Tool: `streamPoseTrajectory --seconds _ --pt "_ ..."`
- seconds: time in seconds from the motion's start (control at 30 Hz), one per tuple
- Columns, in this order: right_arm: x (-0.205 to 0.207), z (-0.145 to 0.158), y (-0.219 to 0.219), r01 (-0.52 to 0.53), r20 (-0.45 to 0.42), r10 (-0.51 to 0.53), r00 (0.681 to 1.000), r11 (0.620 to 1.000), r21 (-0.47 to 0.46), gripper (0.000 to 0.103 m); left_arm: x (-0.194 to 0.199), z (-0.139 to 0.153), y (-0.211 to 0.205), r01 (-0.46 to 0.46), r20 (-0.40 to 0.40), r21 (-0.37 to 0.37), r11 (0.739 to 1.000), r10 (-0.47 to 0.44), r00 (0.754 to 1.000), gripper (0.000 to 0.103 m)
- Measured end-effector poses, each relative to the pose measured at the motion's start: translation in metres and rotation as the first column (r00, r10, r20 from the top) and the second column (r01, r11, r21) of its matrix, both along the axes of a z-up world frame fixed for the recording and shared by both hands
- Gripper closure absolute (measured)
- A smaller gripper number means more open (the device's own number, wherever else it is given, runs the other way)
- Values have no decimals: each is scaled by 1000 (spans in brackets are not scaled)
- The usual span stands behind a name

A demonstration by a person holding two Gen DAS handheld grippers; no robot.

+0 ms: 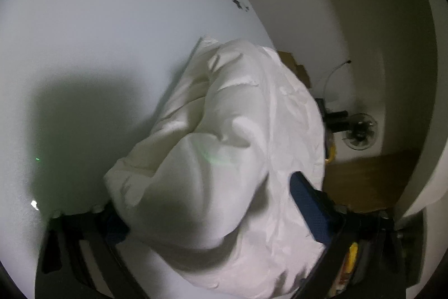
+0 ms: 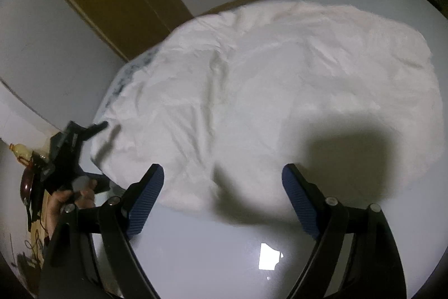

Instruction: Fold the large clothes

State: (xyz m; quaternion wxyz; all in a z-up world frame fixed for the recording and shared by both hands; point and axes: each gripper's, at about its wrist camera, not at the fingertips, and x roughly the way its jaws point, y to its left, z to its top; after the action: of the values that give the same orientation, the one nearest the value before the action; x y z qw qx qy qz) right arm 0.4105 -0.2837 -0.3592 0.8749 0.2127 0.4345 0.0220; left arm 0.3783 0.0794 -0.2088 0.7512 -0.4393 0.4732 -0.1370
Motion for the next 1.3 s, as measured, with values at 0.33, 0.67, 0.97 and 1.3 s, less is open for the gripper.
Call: streamPoseTrajectory --seconds 0.33,0.67,0.97,1.3 --pt "84 -75 69 -131 -151 94 984 957 -258 95 -12 38 -6 9 111 170 985 -28 993 67" --pt "133 -32 2 36 22 -36 999 999 29 95 -59 125 -55 -11 369 402 916 -151 917 72" --pt "211 -104 15 -54 -166 64 984 996 65 100 -79 164 -96 -20 441 468 883 -214 872 72" --pt "168 -132 13 -102 -112 125 986 976 192 100 -119 208 -184 56 521 519 853 -368 770 72"
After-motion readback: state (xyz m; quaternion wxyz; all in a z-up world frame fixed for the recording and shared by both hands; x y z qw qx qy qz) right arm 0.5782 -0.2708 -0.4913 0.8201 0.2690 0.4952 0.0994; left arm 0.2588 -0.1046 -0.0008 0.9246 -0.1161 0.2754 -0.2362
